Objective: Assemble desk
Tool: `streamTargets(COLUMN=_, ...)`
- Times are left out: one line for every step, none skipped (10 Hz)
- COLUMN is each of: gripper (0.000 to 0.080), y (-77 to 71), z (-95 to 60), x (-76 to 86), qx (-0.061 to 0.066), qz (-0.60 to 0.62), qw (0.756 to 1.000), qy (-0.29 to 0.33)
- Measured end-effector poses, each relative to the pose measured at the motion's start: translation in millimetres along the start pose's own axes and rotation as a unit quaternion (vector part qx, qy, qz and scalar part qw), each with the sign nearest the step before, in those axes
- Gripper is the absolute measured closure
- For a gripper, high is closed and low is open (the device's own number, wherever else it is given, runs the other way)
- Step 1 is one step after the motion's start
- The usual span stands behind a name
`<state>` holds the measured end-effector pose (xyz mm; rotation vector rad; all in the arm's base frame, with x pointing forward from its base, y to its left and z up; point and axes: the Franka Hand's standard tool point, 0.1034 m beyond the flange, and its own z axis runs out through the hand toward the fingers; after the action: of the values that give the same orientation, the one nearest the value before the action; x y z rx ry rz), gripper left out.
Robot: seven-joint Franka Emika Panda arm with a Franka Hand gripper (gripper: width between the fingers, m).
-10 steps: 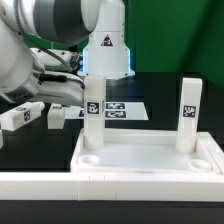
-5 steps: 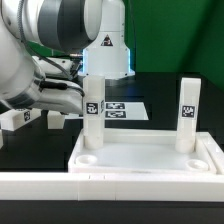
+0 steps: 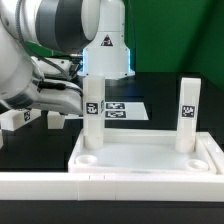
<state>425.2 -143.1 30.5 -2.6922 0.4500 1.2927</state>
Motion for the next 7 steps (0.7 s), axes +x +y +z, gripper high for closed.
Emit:
streamTargets(gripper=0.0150, y=0.8, z=3.9, x=1.5, qx=-0.003, qz=0.001, qw=1.000, qy=0.002)
streamTargets(gripper=0.0150, y=1.2, z=7.5, x=2.3, qx=-0.003, qz=0.001, qw=1.000, qy=0.003)
streamTargets(gripper=0.0150, y=1.5, z=8.6, x=2.8, qx=-0.004, qz=0.001, qw=1.000, qy=0.004)
streamTargets(gripper=0.0150, y=1.5, z=9.3, x=2.9, qx=-0.004, qz=0.001, qw=1.000, qy=0.004)
streamTargets(gripper=0.0150, y=1.8, z=10.9, x=3.3, qx=-0.004, qz=0.002, qw=1.000, qy=0.004)
streamTargets(gripper=0.0150, y=2.0, z=13.1, x=3.9, qx=-0.004, qz=0.002, qw=1.000, qy=0.002)
streamTargets(gripper=0.0150, y=2.1, z=14.9, x=4.4, qx=-0.005, qz=0.002, qw=1.000, qy=0.000)
